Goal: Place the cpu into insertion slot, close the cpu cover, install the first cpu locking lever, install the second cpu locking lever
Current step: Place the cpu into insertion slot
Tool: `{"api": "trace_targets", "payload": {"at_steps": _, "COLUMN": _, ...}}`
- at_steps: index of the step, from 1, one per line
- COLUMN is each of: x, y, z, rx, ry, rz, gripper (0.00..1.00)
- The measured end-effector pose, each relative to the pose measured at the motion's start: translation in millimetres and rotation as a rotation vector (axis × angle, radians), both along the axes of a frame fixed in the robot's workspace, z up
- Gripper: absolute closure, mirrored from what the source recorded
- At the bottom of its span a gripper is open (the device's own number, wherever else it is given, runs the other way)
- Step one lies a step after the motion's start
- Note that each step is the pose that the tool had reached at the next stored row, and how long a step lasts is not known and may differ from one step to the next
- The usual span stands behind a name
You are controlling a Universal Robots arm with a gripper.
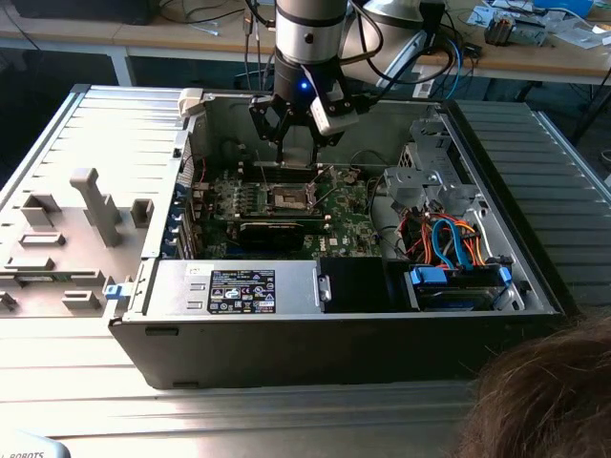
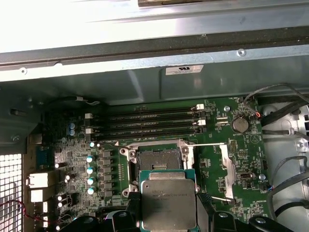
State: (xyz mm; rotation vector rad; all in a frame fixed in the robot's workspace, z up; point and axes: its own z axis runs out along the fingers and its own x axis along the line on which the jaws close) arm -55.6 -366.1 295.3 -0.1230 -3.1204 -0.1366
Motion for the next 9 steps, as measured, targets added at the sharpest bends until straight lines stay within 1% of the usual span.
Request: {"api": "trace_targets", "payload": {"at_steps": 9, "x": 0.0, "y": 0.0, "z": -0.5, "rx": 0.0, "ry": 0.0, "rz": -0.013, "gripper": 0.45}}
